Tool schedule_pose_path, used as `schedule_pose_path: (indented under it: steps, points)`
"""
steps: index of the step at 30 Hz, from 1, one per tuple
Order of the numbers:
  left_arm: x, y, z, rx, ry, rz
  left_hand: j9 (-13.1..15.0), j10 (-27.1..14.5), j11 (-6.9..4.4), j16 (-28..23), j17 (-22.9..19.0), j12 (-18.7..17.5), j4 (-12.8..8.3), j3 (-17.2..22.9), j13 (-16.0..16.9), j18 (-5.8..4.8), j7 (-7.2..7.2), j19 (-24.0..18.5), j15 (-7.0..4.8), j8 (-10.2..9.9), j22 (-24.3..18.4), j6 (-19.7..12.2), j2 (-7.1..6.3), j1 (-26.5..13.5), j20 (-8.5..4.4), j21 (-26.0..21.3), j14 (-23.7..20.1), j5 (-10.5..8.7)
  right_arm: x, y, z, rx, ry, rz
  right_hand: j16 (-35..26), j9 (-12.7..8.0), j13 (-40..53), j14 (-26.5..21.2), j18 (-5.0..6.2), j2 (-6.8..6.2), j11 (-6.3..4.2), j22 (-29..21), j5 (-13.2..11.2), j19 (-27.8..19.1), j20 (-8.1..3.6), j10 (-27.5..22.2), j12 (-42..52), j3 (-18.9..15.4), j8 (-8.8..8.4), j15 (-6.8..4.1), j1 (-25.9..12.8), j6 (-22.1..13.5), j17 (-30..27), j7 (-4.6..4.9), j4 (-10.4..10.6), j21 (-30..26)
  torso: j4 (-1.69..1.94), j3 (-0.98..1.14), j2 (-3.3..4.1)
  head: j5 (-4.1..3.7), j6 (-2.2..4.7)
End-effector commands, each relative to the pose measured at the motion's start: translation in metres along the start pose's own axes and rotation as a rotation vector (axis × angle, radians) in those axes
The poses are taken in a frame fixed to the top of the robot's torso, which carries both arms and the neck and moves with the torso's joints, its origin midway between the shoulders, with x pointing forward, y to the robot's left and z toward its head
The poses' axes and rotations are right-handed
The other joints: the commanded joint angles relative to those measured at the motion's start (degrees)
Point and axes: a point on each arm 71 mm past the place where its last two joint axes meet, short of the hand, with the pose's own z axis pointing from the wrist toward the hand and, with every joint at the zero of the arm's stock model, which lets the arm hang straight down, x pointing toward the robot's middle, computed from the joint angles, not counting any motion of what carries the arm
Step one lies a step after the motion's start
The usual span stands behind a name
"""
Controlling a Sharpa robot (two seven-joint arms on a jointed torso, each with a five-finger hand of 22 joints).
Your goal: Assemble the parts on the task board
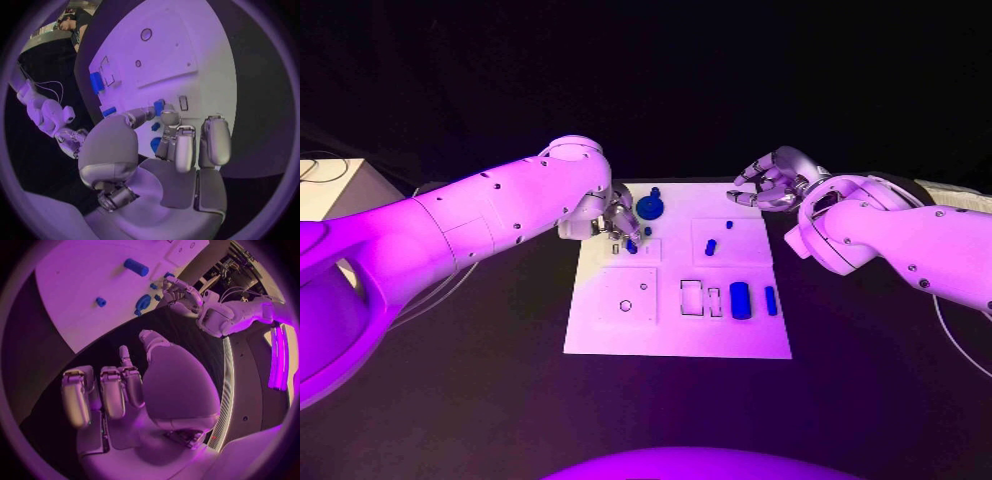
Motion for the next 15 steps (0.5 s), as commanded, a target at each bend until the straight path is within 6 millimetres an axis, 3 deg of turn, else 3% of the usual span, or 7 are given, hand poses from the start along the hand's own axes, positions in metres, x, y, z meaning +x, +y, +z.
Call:
schedule_pose_path:
  steps: [1,15]
  points:
    - [0.0087,0.0002,0.0051,-0.006,0.027,0.002,-0.1,0.3,-0.08,0.3,14.4,0.2,-3.6,3.2,0.1,-0.7,-0.61,0.4,-0.31,-0.3,0.6,1.0,-0.07,-0.5,0.1,0.2,5.7,-0.23,0.0005,0.001,-0.0002,-0.01,0.007,-0.009,0.1,-0.1,10.7,6.1,-0.83,-0.13,-0.11,15.1,0.2,6.0,-0.08,1.4,-0.1,0.4,0.32,0.05,-0.2,-0.3,14.8,-0.11,0.0,0.1,0.04,0.01,0.01,-0.02,-0.08]
    - [0.0096,0.0001,0.0054,-0.005,0.036,0.004,-0.3,0.2,-0.21,0.3,14.4,0.3,-2.4,0.1,0.2,-0.73,-0.77,0.5,-0.45,-1.0,0.6,1.6,-1.59,-1.0,-0.06,0.2,5.7,-0.25,0.0005,0.001,-0.0002,-0.01,0.007,-0.009,0.1,-0.1,10.7,6.1,-0.83,-0.13,-0.11,15.1,0.2,6.0,-0.08,1.4,-0.1,0.4,0.32,0.05,-0.2,-0.3,14.8,-0.11,0.0,0.1,0.06,0.03,-0.01,-0.06,-0.11]
